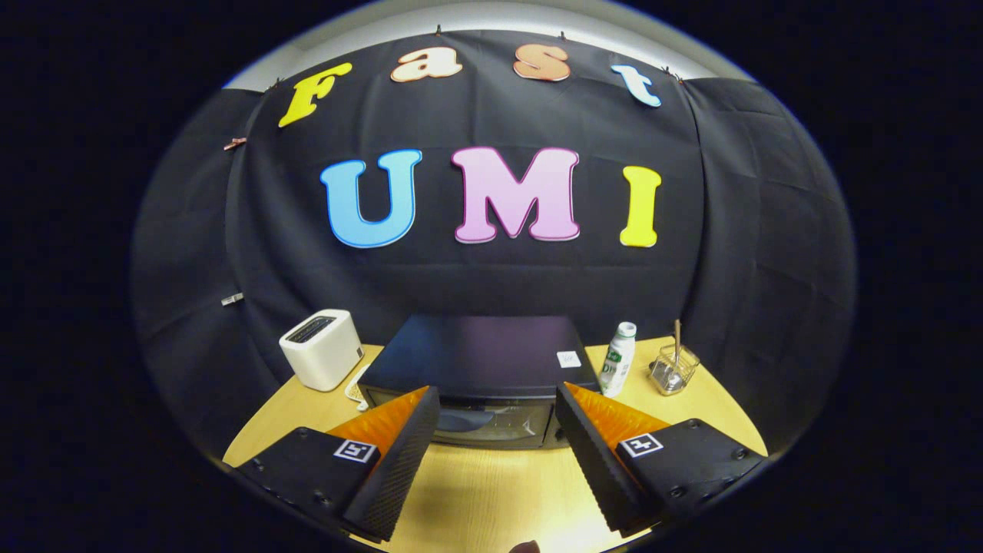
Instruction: Open the toaster oven, put the food inside, and close the toaster oven door.
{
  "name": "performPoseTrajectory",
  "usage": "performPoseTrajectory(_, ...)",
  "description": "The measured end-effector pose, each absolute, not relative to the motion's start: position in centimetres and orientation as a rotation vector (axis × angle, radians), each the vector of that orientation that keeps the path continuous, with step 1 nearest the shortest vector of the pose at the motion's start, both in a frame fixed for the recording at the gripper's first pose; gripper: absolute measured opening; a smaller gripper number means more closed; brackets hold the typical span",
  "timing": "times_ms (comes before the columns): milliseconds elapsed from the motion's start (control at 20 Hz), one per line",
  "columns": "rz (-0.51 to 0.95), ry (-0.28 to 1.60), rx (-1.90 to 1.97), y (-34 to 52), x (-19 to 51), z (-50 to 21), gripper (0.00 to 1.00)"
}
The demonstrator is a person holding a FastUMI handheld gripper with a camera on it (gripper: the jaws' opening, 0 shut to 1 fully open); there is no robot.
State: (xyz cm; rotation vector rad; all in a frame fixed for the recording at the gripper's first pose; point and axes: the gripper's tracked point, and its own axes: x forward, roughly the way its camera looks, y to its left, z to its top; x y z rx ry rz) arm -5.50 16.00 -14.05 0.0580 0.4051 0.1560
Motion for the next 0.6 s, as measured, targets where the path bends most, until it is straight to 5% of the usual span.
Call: performPoseTrajectory(600,0.104,0.26,0.121,6.1,-5.1,-4.3,0.98)
